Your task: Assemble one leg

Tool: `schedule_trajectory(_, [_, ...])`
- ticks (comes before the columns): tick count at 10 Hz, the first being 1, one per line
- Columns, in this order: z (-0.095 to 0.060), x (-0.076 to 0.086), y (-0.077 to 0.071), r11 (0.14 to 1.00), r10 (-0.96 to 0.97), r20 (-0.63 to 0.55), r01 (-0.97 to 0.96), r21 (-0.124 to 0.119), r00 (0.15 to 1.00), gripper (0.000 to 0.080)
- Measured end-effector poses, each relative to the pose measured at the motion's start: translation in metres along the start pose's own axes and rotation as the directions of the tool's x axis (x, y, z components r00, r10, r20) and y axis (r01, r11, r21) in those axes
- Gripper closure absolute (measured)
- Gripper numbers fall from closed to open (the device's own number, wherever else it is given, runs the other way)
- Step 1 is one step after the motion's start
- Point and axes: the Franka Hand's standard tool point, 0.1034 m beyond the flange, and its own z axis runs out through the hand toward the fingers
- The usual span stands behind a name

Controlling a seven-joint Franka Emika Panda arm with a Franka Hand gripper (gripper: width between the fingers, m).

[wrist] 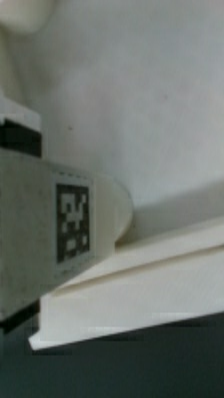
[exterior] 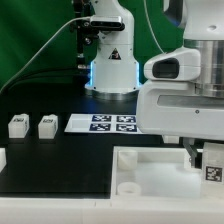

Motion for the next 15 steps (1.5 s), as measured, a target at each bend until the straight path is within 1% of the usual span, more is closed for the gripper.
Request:
schedule_trajectory(2, [0.0005, 0.0004, -0.0005, 0.983, 0.184, -0.001, -0.184, 0.003, 0.983, 0.0510])
schedule_trajectory(3, [0.0009, 0.0010, -0.0013, 0.939, 0.344, 0.003, -0.344, 0.011, 0.939, 0.0510])
schedule_trajectory(4, [0.0009, 0.0009, -0.0013, 0.890, 0.456, 0.008, -0.456, 0.011, 0.890, 0.0510])
schedule_trajectory(5, [0.0014, 0.0005, -0.0019, 0.771, 0.636, 0.030, -0.637, 0.023, 0.771, 0.0510])
schedule_trajectory(6, [0.0013, 0.0004, -0.0020, 0.657, 0.751, 0.065, -0.753, 0.035, 0.658, 0.0509])
schedule_trajectory(7, [0.0015, 0.0004, -0.0021, 0.567, 0.817, 0.099, -0.823, 0.034, 0.568, 0.0509])
schedule_trajectory(8, [0.0021, -0.0001, -0.0039, 0.395, 0.911, 0.120, -0.918, 0.028, 0.395, 0.0509])
schedule_trajectory(9, [0.0016, -0.0001, -0.0041, 0.296, 0.947, 0.124, -0.955, 0.024, 0.297, 0.0509])
schedule_trajectory(11, [0.0009, 0.0009, -0.0030, 0.181, 0.976, 0.123, -0.983, 0.012, 0.181, 0.0509])
schedule_trajectory(13, [-0.0004, 0.0034, 0.0006, 0.086, 0.990, 0.113, -0.996, 0.008, 0.086, 0.0506])
schedule_trajectory(15, [-0.0007, 0.0040, 0.0028, 0.077, 0.992, 0.104, -0.997, 0.011, 0.078, 0.0505])
